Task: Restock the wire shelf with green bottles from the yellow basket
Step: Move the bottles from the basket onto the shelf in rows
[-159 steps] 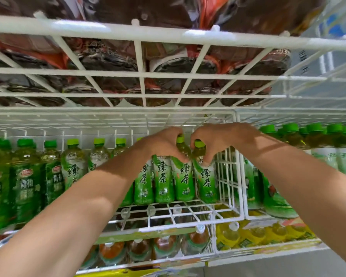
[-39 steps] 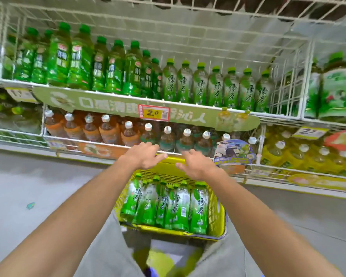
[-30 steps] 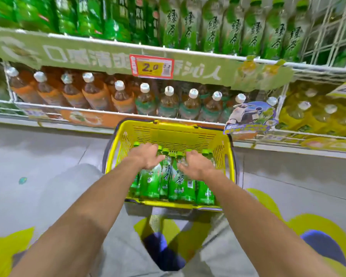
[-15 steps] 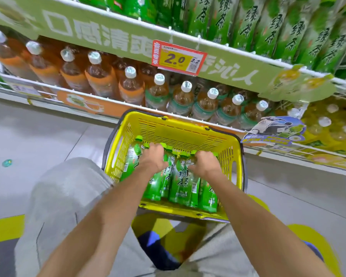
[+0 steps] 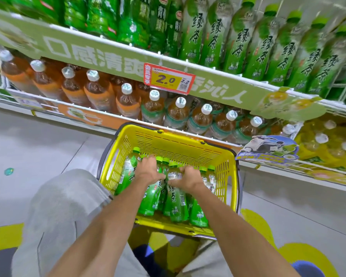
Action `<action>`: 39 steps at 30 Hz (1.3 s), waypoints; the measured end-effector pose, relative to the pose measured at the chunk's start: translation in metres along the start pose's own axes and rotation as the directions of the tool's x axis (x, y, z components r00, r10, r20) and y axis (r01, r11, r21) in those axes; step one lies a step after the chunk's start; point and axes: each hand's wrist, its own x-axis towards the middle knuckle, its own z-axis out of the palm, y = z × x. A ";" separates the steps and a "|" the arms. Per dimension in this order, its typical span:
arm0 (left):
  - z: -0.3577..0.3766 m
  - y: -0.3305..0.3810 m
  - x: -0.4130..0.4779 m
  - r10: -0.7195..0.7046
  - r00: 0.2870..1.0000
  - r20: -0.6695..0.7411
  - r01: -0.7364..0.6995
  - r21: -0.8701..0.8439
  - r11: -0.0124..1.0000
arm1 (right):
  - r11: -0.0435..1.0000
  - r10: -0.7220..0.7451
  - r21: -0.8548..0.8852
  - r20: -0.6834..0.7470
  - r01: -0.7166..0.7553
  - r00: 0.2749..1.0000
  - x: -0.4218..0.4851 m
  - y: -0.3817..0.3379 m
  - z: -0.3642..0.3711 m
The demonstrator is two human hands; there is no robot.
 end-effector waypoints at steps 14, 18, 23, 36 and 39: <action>-0.016 0.001 -0.025 -0.076 0.997 -0.009 0.066 -0.387 0.920 | 0.946 -0.037 0.321 -0.016 0.040 0.999 -0.017 0.011 -0.001; -0.043 0.010 -0.040 0.001 0.999 -0.053 -0.029 -0.517 0.856 | 0.871 -0.117 0.468 -0.101 0.151 0.988 -0.041 0.015 -0.015; -0.095 0.027 -0.069 0.191 0.980 -0.049 -0.182 -0.598 0.780 | 0.782 -0.230 0.519 -0.274 0.345 0.934 -0.067 0.013 -0.059; -0.272 0.114 -0.162 0.449 0.802 -0.395 -0.594 -0.442 0.672 | 0.572 -0.437 0.334 -0.649 0.749 0.623 -0.172 -0.042 -0.230; -0.313 0.137 -0.169 0.484 0.751 -0.450 -0.656 -0.418 0.629 | 0.561 -0.420 0.289 -0.708 0.776 0.568 -0.180 -0.063 -0.273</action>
